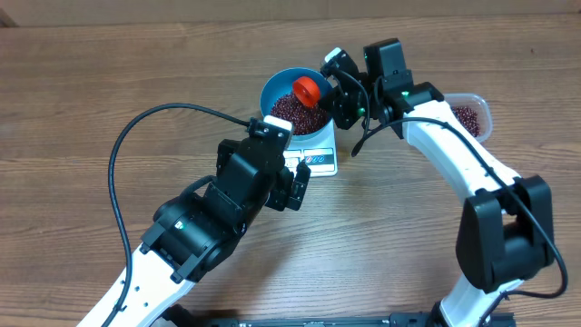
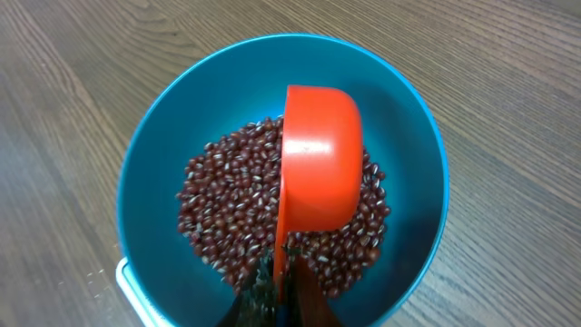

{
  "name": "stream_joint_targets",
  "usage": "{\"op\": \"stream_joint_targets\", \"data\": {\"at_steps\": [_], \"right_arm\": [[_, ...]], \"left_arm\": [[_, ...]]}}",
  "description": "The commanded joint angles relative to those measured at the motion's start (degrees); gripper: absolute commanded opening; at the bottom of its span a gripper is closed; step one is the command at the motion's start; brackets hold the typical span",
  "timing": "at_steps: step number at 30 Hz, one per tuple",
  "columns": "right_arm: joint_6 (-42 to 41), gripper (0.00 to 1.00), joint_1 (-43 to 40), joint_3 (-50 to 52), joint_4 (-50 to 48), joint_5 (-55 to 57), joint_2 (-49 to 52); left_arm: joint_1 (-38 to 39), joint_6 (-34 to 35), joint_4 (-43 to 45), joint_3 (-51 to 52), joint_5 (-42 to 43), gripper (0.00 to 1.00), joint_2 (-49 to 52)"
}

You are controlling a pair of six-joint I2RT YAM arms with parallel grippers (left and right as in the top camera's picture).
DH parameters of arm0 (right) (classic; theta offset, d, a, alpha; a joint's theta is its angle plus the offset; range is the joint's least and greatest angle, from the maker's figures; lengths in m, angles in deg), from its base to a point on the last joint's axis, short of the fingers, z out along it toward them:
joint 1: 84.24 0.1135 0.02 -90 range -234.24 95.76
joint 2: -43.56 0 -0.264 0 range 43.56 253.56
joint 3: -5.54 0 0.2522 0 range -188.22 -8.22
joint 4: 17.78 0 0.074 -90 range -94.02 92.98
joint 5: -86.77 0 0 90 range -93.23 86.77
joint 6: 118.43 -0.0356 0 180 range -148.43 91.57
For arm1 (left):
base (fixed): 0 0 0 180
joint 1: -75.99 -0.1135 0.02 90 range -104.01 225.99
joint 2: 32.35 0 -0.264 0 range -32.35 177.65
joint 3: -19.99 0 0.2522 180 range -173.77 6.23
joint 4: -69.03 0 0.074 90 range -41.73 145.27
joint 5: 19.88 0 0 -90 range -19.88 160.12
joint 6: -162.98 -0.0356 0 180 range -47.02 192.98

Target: Scoop item into bowl and weigh 150g on scale

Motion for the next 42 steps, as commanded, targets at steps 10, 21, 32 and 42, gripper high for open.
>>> {"op": "stream_joint_targets", "data": {"at_steps": [10, 21, 32, 42], "right_arm": [[0.28, 0.04, -0.02, -1.42, -1.64, 0.17, 3.69], [0.26, 0.04, -0.02, -1.42, -2.12, -0.13, 4.0], [0.2, 0.04, -0.02, -1.51, 3.48, -9.18, 3.96], [0.09, 0.04, -0.2, -1.6, -0.66, -10.21, 0.39]], "left_arm": [[-0.39, 1.18, 0.2, -0.85, 0.04, 1.0, 0.31], [-0.39, 1.18, 0.22, -0.85, 0.04, 0.99, 0.31], [-0.39, 1.18, 0.2, -0.85, 0.04, 0.99, 0.31], [-0.39, 1.18, 0.22, -0.85, 0.04, 0.99, 0.31]]}}
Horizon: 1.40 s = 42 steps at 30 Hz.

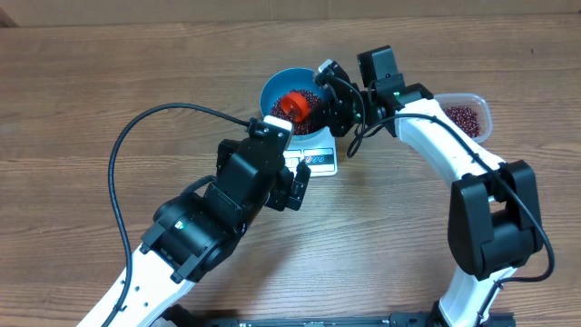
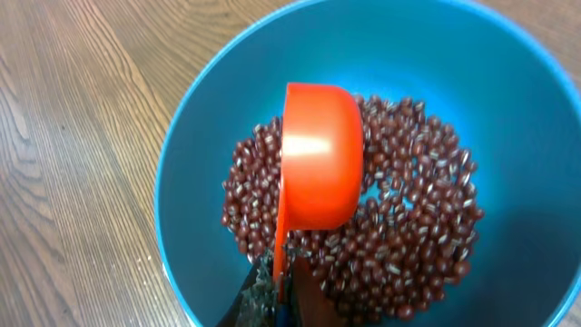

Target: Scoop item into bowl and weigh 150g on scale

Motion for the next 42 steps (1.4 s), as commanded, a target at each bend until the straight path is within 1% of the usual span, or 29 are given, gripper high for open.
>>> {"op": "stream_joint_targets", "data": {"at_steps": [1, 16, 19, 23, 38, 42], "right_arm": [[0.11, 0.04, -0.2, -1.55, -1.25, -1.33, -3.98], [0.11, 0.04, -0.22, -1.55, -1.38, -1.11, -4.61], [0.13, 0.04, -0.35, -1.55, -1.38, 0.74, -4.9], [0.33, 0.04, -0.76, -2.03, -0.83, 4.94, -6.08], [0.37, 0.04, -1.01, -2.21, 2.51, 4.9, -10.88], [5.49, 0.04, -1.01, -2.21, 2.29, 5.46, -10.84]], "left_arm": [[-0.39, 1.18, 0.2, -0.85, 0.04, 1.0, 0.31], [-0.39, 1.18, 0.2, -0.85, 0.04, 0.99, 0.31], [-0.39, 1.18, 0.2, -0.85, 0.04, 0.99, 0.31], [-0.39, 1.18, 0.2, -0.85, 0.04, 0.99, 0.31], [-0.39, 1.18, 0.22, -0.85, 0.04, 0.99, 0.31], [-0.39, 1.18, 0.22, -0.85, 0.04, 0.99, 0.31]]}}
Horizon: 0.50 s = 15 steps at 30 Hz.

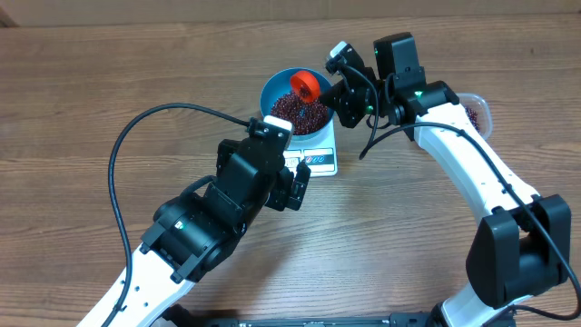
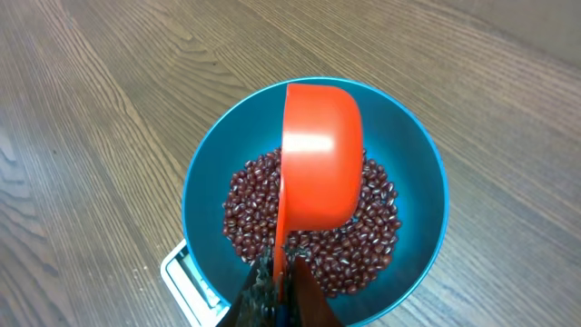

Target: Scoop item into bowl and weigh 150g on scale

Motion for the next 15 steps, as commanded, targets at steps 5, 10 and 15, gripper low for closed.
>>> {"op": "stream_joint_targets", "data": {"at_steps": [5, 10, 15], "right_arm": [[4.74, 0.04, -0.22, -2.01, -1.84, 4.13, -1.84], [4.9, 0.04, 0.33, -1.99, 3.76, 2.89, -1.84], [5.66, 0.04, 0.22, -1.99, 0.98, 3.37, -1.84]], "left_arm": [[-0.39, 1.18, 0.2, -0.85, 0.04, 0.99, 0.31], [-0.39, 1.18, 0.2, -0.85, 0.04, 0.99, 0.31], [-0.39, 1.18, 0.22, -0.85, 0.04, 0.99, 0.31]]}}
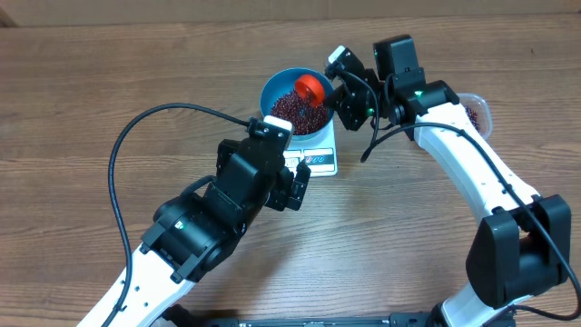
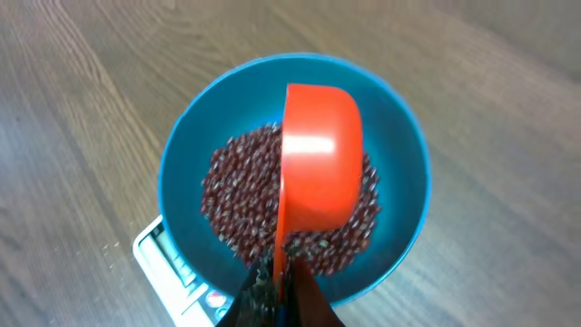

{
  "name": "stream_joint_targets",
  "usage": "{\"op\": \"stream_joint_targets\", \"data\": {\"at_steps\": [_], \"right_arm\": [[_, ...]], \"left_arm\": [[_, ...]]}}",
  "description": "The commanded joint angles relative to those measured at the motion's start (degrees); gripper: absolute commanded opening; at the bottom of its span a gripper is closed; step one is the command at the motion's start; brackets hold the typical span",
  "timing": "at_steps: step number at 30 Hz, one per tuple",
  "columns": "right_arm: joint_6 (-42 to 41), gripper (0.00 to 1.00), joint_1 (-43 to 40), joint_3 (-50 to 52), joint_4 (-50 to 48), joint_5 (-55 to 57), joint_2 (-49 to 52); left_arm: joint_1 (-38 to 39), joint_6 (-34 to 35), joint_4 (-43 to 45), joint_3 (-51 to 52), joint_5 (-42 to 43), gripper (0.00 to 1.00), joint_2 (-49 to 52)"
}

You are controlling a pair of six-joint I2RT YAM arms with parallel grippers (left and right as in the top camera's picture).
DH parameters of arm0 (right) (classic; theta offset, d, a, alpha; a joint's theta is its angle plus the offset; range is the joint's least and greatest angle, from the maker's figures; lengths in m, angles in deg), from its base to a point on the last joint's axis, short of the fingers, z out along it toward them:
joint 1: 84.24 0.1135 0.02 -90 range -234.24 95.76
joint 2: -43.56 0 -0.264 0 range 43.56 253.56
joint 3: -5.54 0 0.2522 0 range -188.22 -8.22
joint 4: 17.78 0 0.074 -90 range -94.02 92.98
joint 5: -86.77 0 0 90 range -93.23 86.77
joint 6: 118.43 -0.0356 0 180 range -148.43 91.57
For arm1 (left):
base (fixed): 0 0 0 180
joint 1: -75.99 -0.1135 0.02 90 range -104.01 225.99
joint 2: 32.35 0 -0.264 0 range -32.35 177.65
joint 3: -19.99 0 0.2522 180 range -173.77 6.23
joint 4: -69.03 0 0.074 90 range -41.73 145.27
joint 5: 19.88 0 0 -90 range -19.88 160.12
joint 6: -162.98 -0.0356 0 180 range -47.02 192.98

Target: Scoop item into bowl and weigh 150g on scale

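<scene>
A blue bowl (image 1: pixel 277 89) holding dark red beans (image 1: pixel 292 111) stands on a white scale (image 1: pixel 313 160) near the far middle of the table. My right gripper (image 2: pixel 281 286) is shut on the handle of an orange scoop (image 2: pixel 318 154), which hangs rounded back up over the bowl (image 2: pixel 182 163). In the overhead view the scoop (image 1: pixel 311 87) sits above the bowl's right half. My left gripper (image 1: pixel 298 189) hovers just in front of the scale; whether its fingers are open or shut cannot be told.
A clear tub (image 1: pixel 479 113) with more red beans stands at the far right, partly behind the right arm. A black cable (image 1: pixel 136 127) loops over the table to the left of the left arm.
The right gripper with the scoop has shifted slightly; the bowl now sits a little lower and more to the left in the wrist view. The left arm is unchanged.
The right gripper held the overturned scoop above the beans in the bowl. Then it was lower and further left, close over the beans. After that it was higher and back to the right, and it hangs there now, still holding the scoop.
</scene>
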Motion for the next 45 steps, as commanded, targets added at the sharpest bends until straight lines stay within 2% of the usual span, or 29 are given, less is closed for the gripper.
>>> {"op": "stream_joint_targets", "data": {"at_steps": [1, 8, 12, 19, 45], "right_arm": [[1.03, 0.04, 0.17, -1.77, -0.42, 0.35, -1.84], [-1.09, 0.04, 0.39, -1.77, 0.63, -0.7, -1.84], [-9.66, 0.04, 0.39, -1.77, 1.05, -1.6, -1.84], [-19.04, 0.04, -2.27, -1.77, 3.32, -18.64, -1.86], [-19.47, 0.04, -3.54, -1.79, 3.41, -18.53, -1.88]], "left_arm": [[-0.39, 1.18, 0.2, -0.85, 0.04, 0.99, 0.31], [-0.39, 1.18, 0.2, -0.85, 0.04, 0.99, 0.31], [-0.39, 1.18, 0.2, -0.85, 0.04, 0.99, 0.31], [-0.39, 1.18, 0.2, -0.85, 0.04, 0.99, 0.31], [-0.39, 1.18, 0.22, -0.85, 0.04, 0.99, 0.31]]}}
